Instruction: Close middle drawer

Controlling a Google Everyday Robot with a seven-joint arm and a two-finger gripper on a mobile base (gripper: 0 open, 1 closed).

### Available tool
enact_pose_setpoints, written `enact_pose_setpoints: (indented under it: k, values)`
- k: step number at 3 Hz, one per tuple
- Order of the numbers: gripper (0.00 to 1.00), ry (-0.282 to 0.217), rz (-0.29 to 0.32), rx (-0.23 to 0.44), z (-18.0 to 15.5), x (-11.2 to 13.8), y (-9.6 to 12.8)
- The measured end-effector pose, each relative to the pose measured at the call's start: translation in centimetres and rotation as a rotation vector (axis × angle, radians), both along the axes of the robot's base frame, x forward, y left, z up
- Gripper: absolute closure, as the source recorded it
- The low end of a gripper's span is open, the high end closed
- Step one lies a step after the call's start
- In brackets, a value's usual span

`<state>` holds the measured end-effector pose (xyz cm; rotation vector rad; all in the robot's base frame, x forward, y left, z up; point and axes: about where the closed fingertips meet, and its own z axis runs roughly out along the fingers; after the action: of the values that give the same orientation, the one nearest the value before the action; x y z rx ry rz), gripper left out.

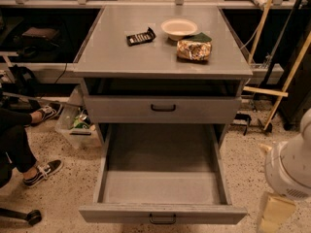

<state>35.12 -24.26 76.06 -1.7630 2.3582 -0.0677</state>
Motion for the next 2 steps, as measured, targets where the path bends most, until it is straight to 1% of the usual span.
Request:
enact_pose_setpoints:
  k: [1,2]
  values:
    - [0.0,0.025,0.064,-0.092,-2.7,-1.6,-3.5]
    - [0.0,0.088,0.095,-0.124,-5.3,-2.4,-7.1]
